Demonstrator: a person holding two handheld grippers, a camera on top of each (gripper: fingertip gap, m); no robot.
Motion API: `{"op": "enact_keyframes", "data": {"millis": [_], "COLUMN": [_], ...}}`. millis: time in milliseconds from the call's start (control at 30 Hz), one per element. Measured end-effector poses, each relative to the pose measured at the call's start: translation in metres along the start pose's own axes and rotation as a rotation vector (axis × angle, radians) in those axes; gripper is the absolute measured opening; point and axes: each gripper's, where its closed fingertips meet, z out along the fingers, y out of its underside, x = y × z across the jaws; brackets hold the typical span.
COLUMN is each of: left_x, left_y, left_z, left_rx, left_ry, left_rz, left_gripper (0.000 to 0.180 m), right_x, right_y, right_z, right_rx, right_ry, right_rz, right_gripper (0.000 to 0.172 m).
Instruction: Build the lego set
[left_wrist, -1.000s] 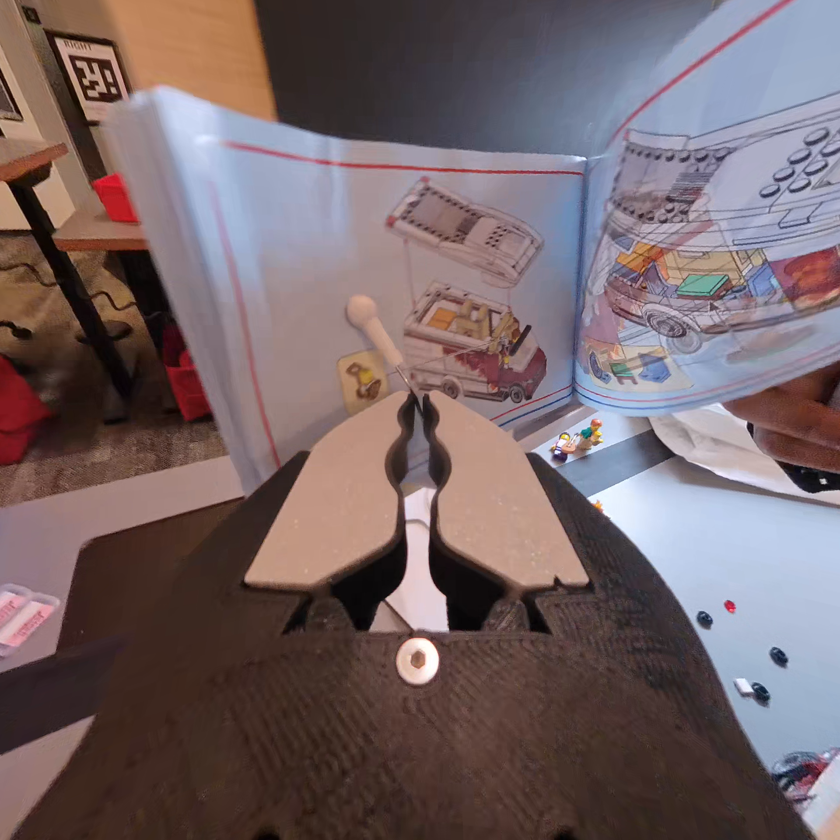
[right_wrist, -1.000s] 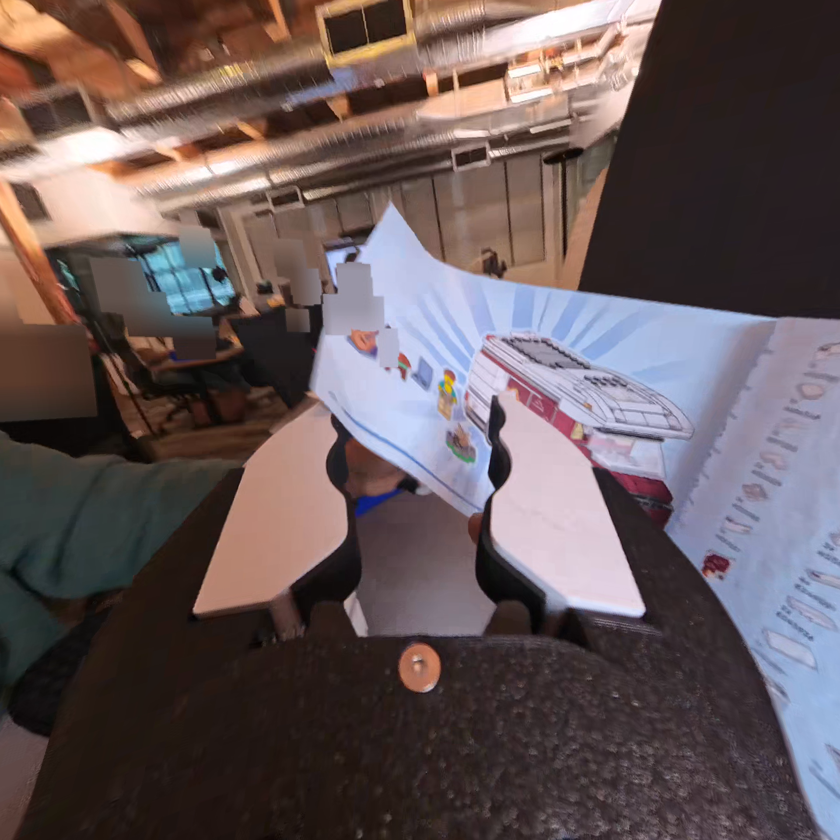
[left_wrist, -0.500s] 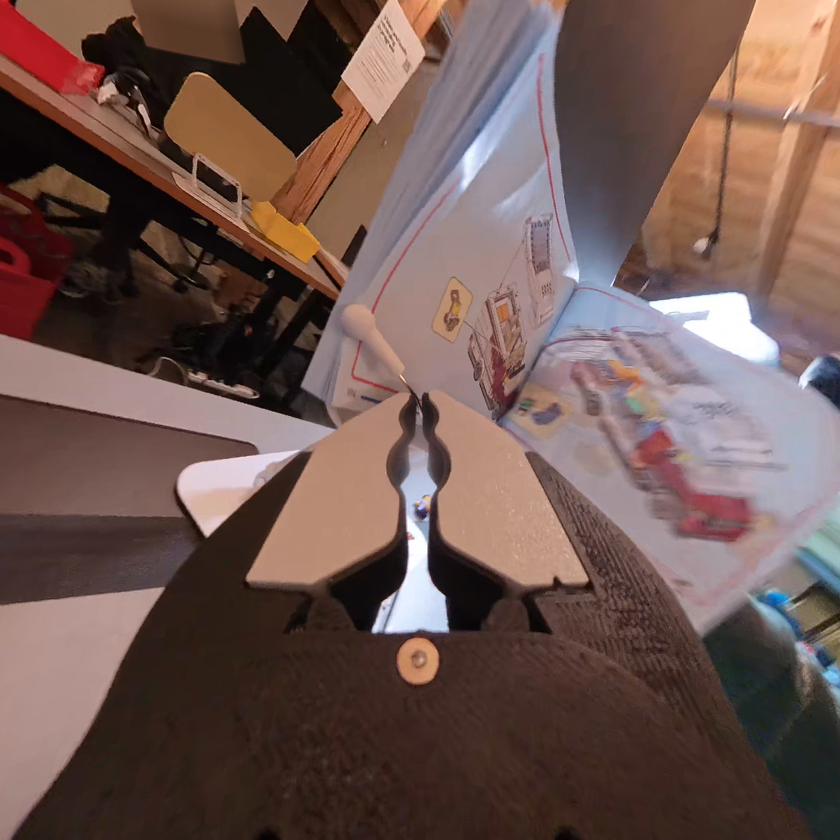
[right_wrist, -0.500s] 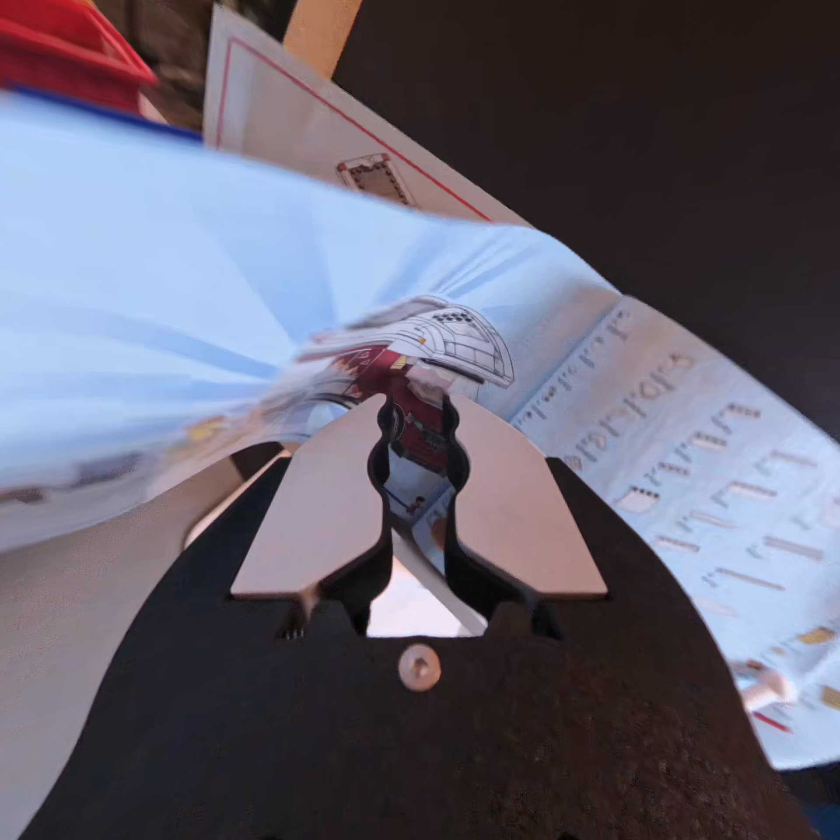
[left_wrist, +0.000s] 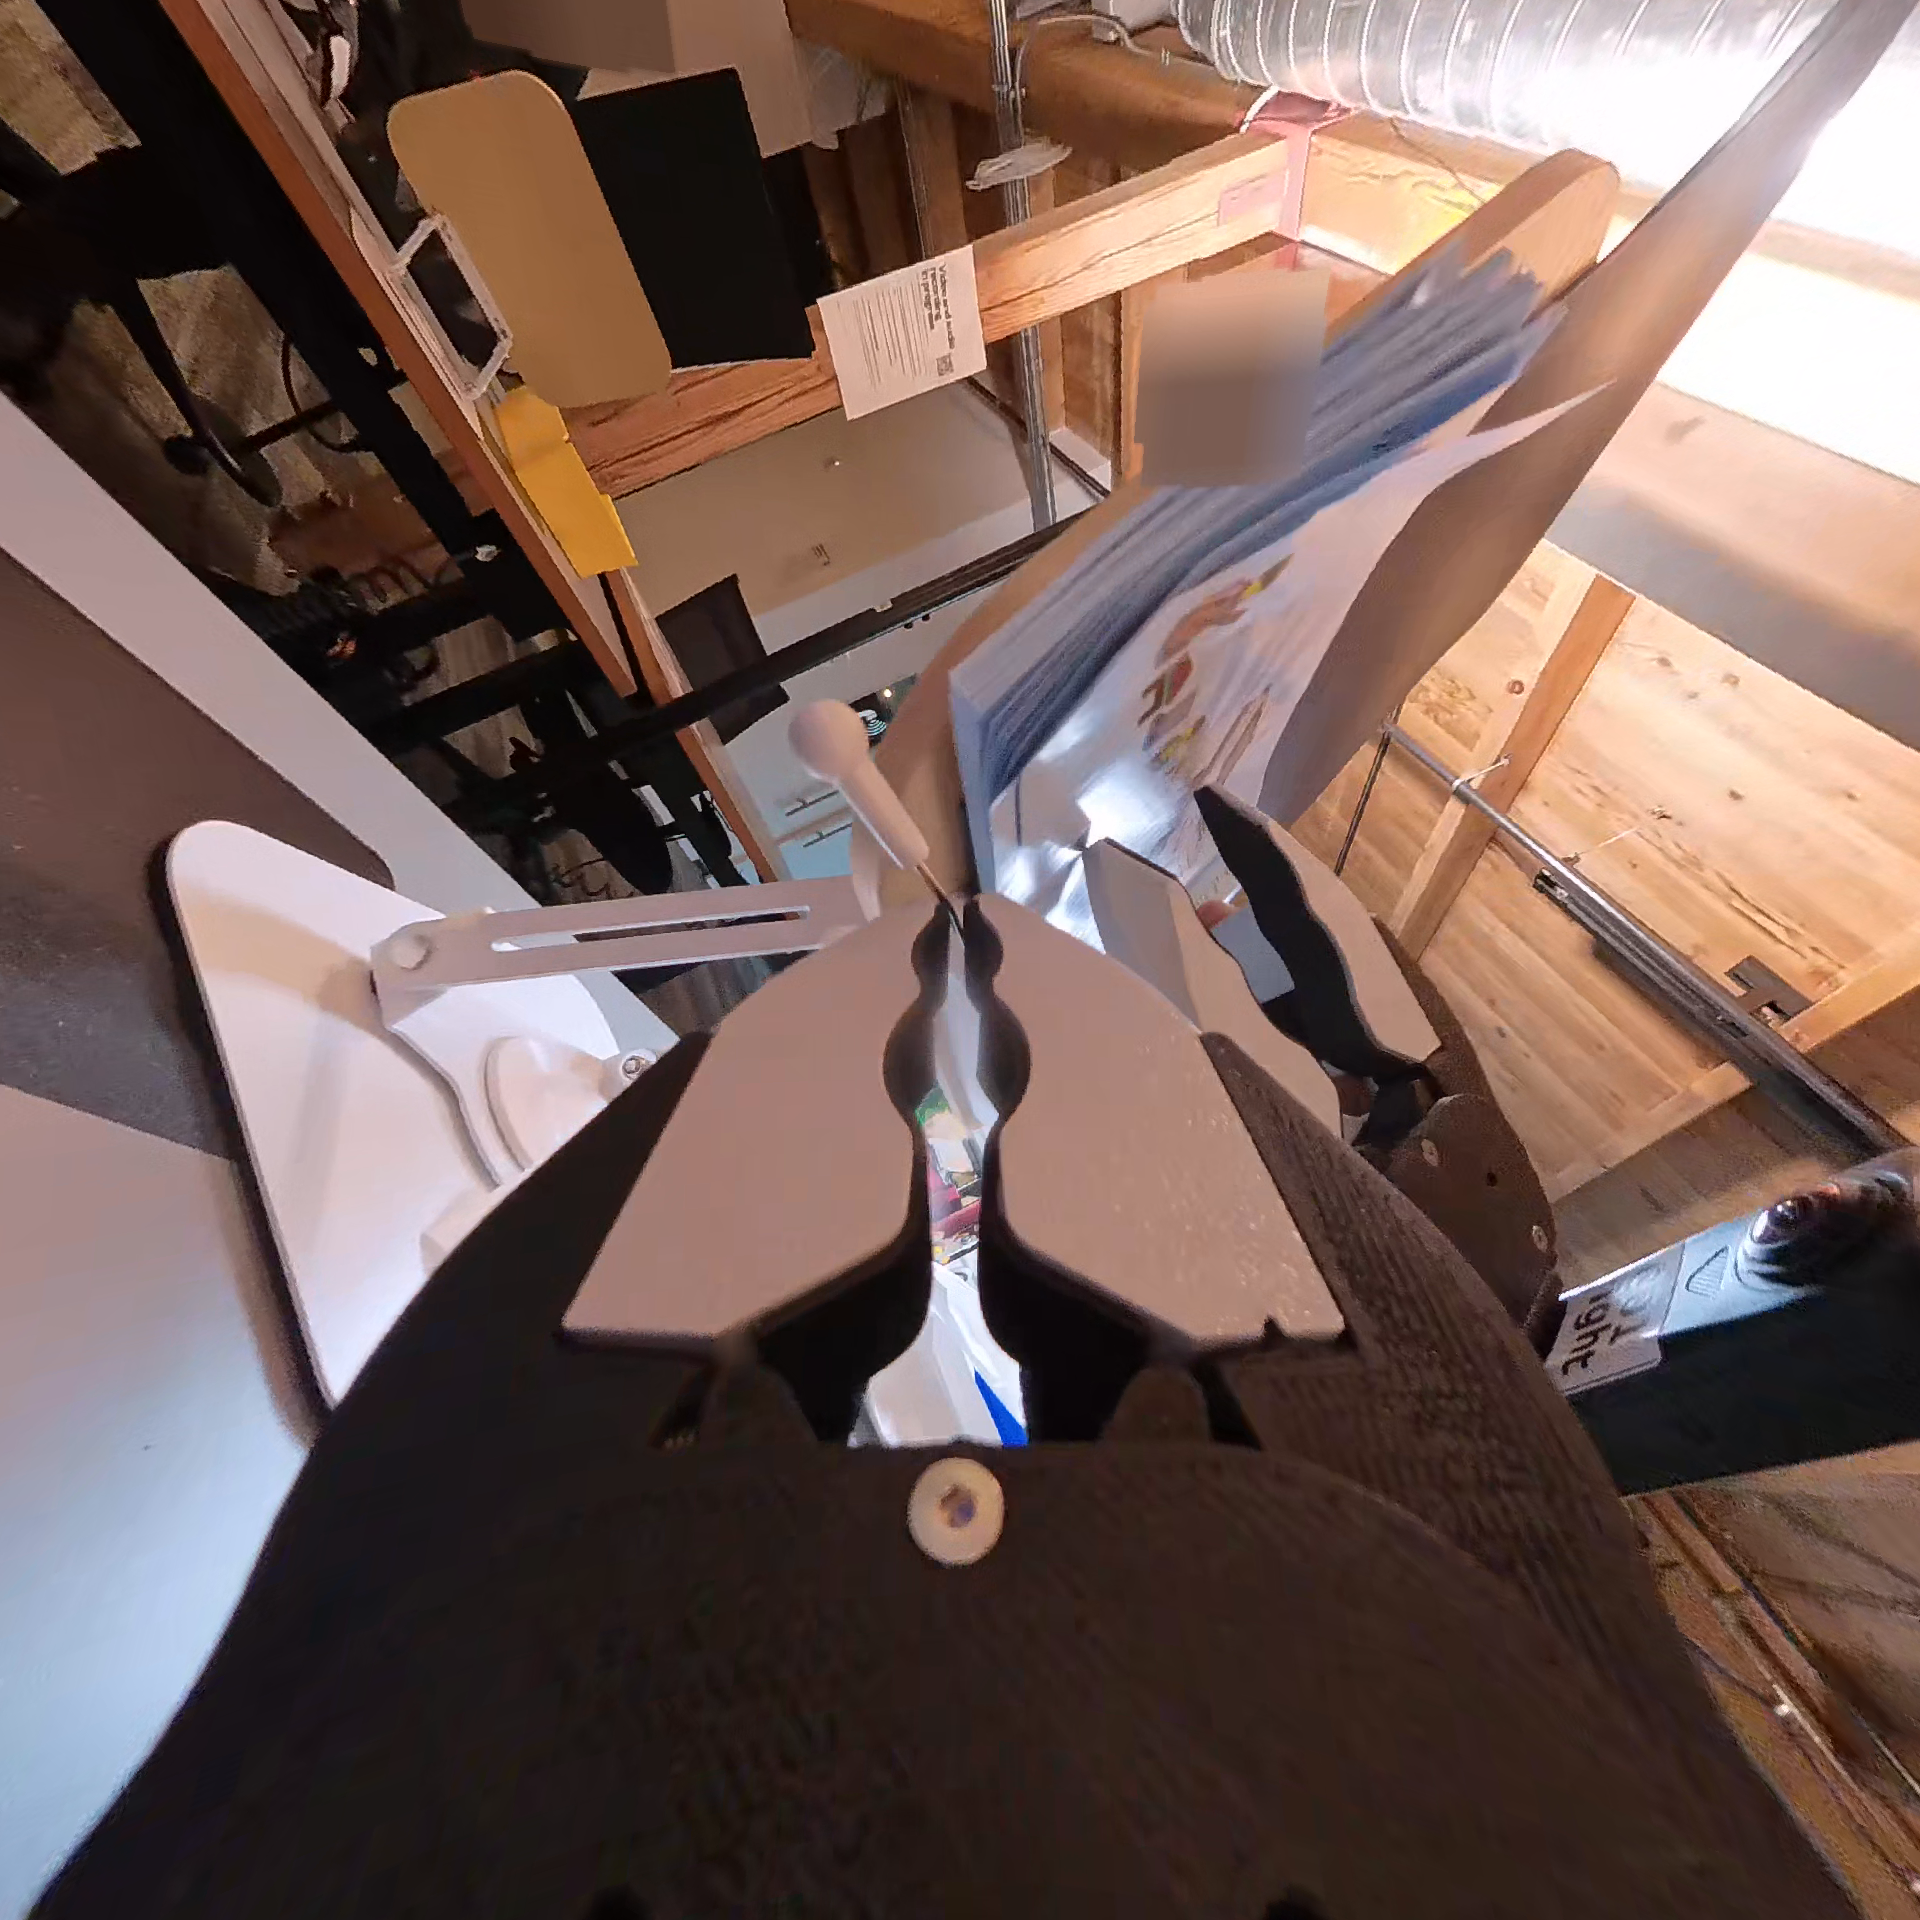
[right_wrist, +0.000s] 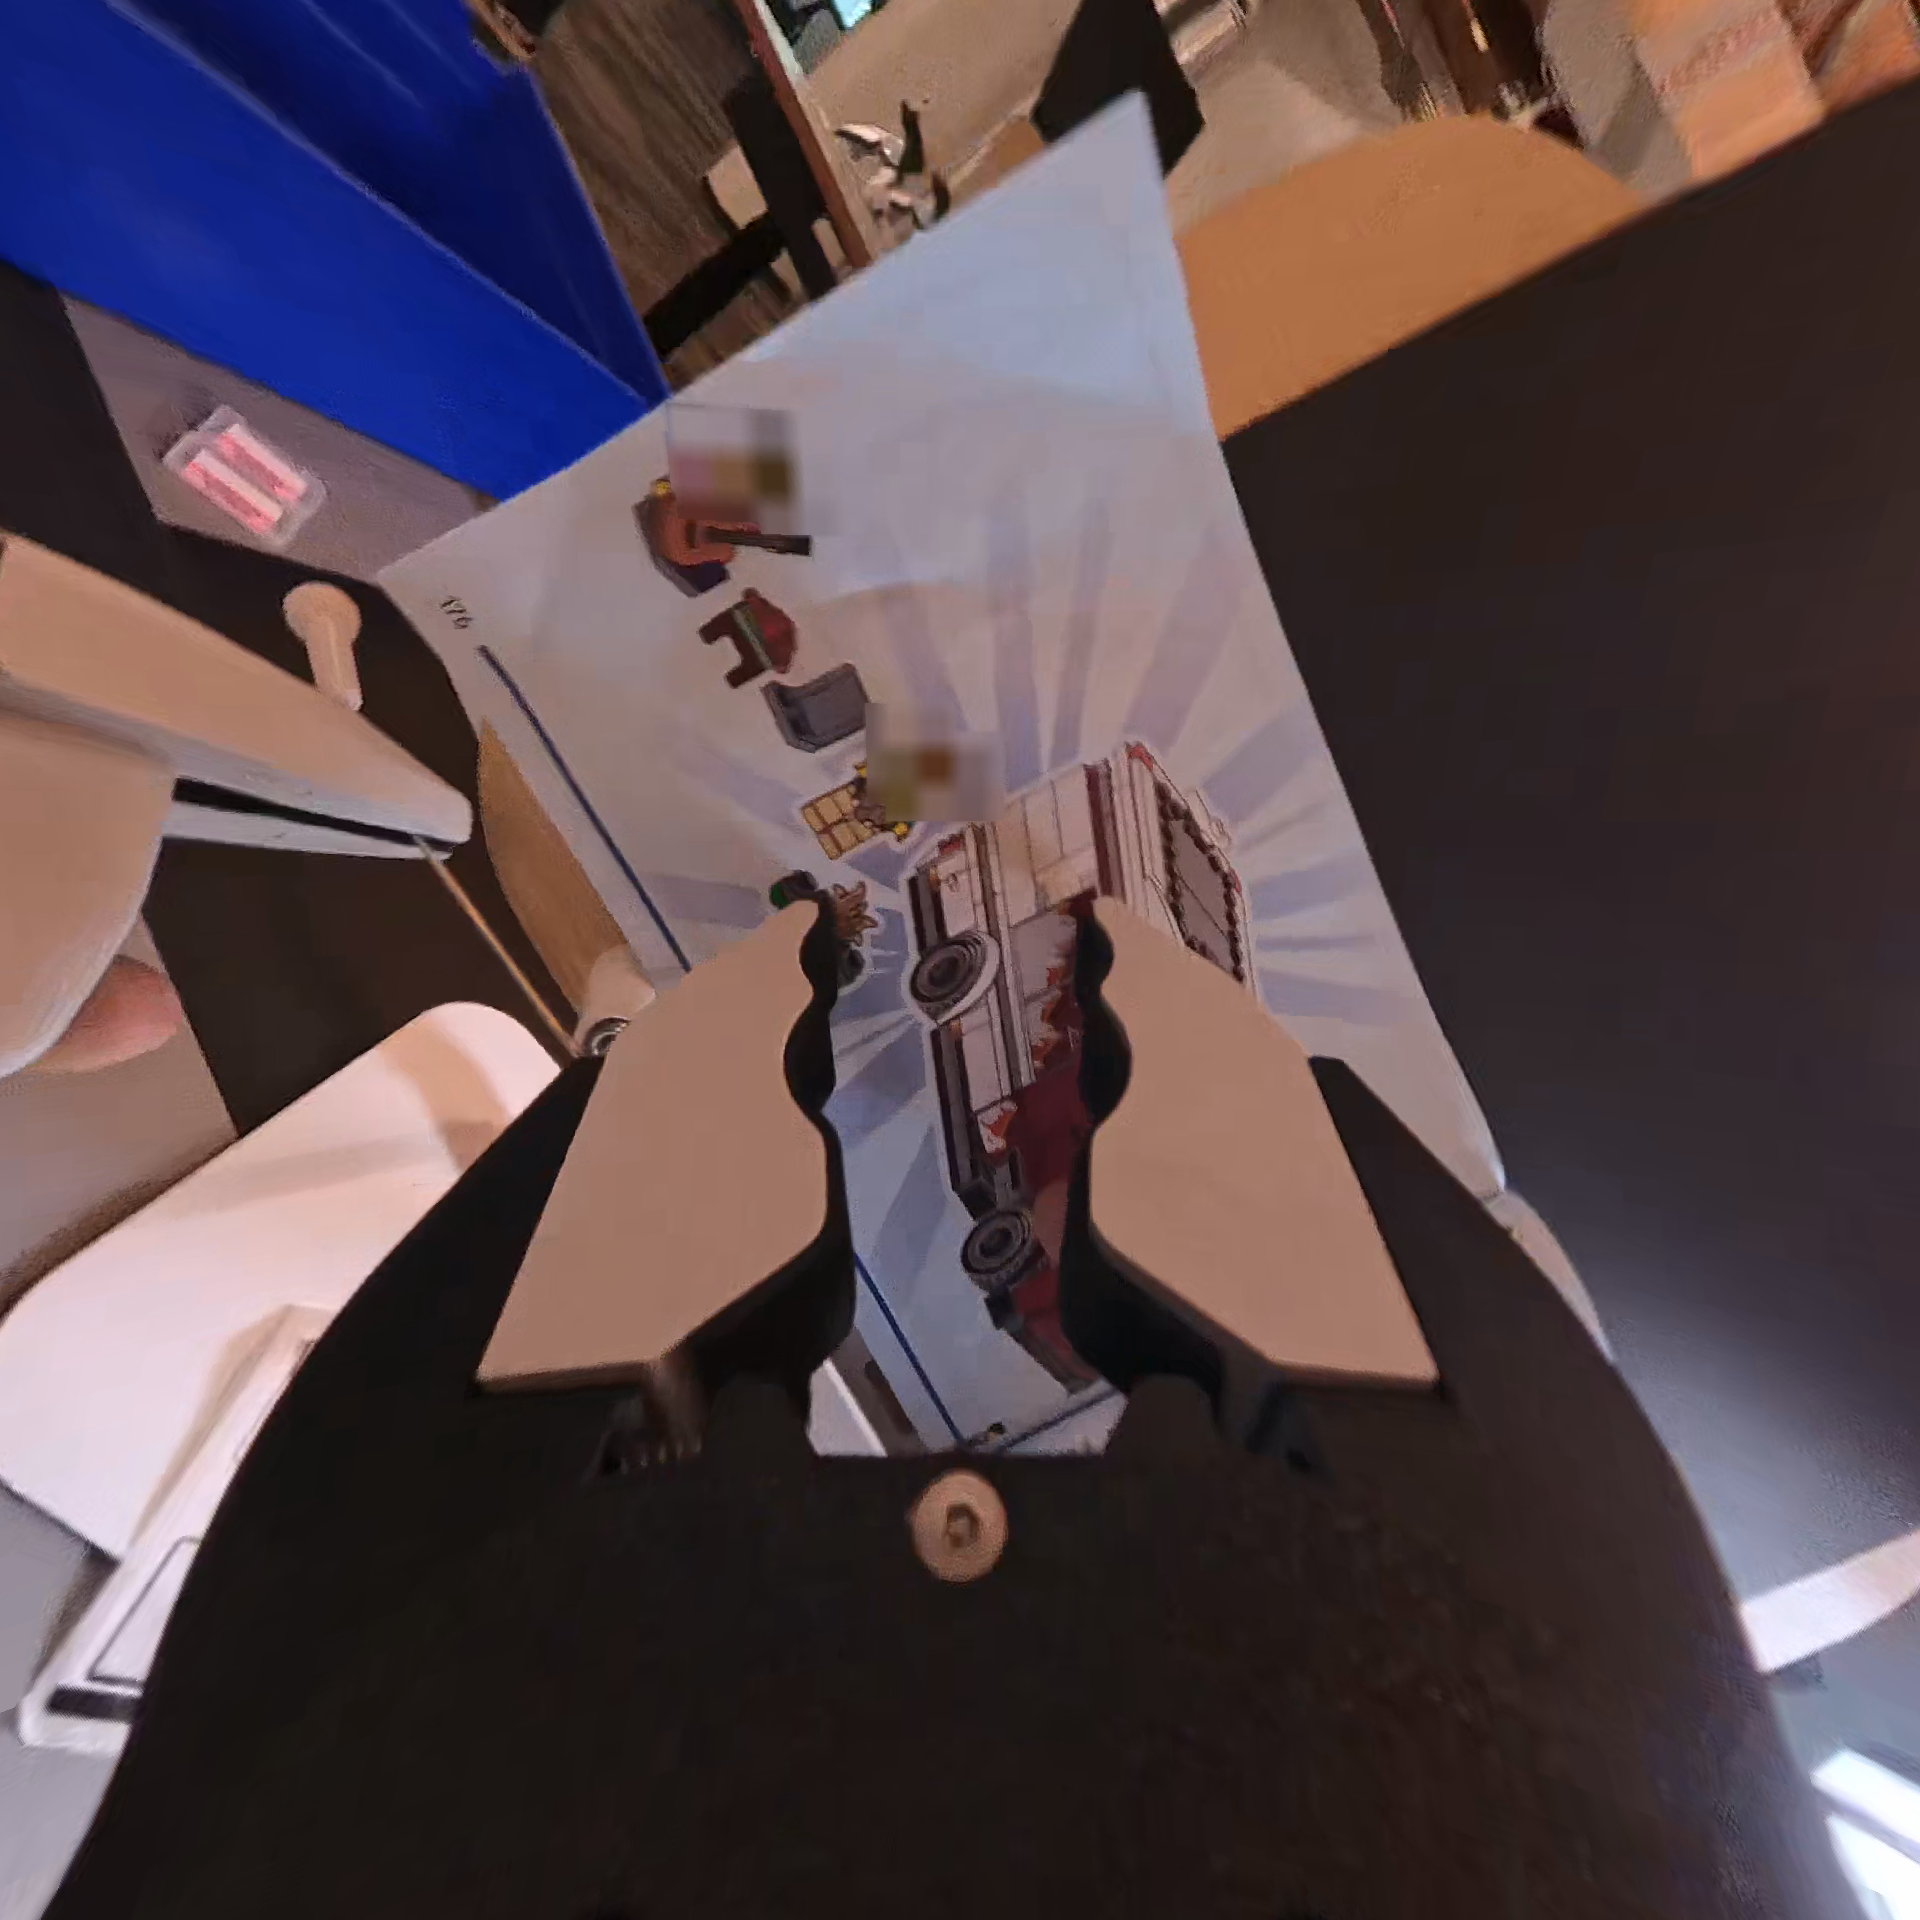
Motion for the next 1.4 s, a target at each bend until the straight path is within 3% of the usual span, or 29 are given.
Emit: {"op": "enact_keyframes", "data": {"millis": [200, 367, 433, 567, 733, 900, 1067, 1133, 1400], "left_x": [0.016, 0.014, 0.016, 0.037, 0.047, 0.046, 0.02, 0.019, 0.023], "left_y": [0.001, 0.002, 0.002, 0.002, 0.017, 0.04, 0.078, 0.079, 0.077], "left_z": [-0.002, -0.004, -0.004, 0.011, 0.041, 0.052, 0.053, 0.053, 0.054], "left_rx": [-0.028, 0.03, 0.059, -0.053, -0.348, -0.544, -0.838, -0.855, -0.766], "left_ry": [-0.09, -0.111, -0.118, -0.18, -0.257, -0.276, -0.282, -0.288, -0.304], "left_rz": [0.206, 0.138, 0.201, 0.588, 1.128, 1.485, 1.87, 1.915, 1.797], "left_gripper": [0.001, 0.002, 0.001, 0.001, 0.001, 0.001, 0.003, 0.003, 0.003], "right_x": [-0.01, -0.016, -0.018, -0.02, -0.023, -0.003, 0.015, 0.018, 0.02], "right_y": [-0.001, 0.0, 0.0, 0.0, 0.01, 0.043, 0.083, 0.09, 0.106], "right_z": [0.001, 0.001, 0.001, -0.001, -0.013, -0.04, -0.054, -0.059, -0.068], "right_rx": [0.046, 0.054, 0.056, 0.081, 0.084, 0.11, 0.104, 0.112, 0.068], "right_ry": [-0.09, -0.113, -0.122, -0.157, -0.272, -0.255, -0.239, -0.24, -0.216], "right_rz": [0.032, -0.002, -0.013, -0.016, 0.003, 0.198, 0.409, 0.449, 0.469], "right_gripper": [0.049, 0.051, 0.051, 0.053, 0.049, 0.048, 0.046, 0.045, 0.046]}}
